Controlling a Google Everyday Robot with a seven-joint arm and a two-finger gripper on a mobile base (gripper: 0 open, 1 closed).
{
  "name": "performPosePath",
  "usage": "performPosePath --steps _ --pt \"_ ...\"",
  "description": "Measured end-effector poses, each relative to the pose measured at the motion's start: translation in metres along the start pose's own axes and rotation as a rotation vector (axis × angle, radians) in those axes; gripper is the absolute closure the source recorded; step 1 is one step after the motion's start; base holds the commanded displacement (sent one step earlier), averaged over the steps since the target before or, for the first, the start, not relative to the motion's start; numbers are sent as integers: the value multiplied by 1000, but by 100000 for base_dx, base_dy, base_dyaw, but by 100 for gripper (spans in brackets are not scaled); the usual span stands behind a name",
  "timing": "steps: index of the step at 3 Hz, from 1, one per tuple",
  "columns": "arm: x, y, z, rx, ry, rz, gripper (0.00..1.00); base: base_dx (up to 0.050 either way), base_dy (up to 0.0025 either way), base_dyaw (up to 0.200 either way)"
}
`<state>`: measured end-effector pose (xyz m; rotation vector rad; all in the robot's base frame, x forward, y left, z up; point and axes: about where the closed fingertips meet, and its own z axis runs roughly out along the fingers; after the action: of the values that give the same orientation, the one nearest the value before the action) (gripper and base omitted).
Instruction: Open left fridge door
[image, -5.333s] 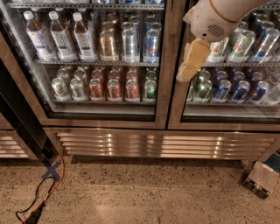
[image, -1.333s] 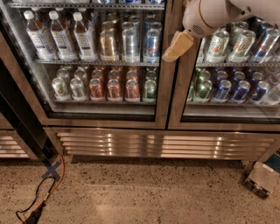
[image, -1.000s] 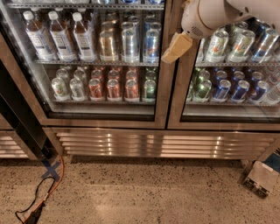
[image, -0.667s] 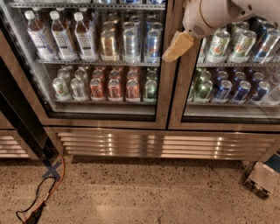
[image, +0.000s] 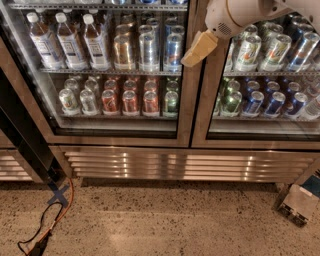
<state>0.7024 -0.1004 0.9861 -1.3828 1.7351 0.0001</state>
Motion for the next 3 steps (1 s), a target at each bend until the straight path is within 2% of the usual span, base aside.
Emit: performPosePath --steps 1,3 --pt "-1 0 1 4 -11 1 0 0 0 0" --pt "-6 8 7 -22 -30 -5 0 0 0 0"
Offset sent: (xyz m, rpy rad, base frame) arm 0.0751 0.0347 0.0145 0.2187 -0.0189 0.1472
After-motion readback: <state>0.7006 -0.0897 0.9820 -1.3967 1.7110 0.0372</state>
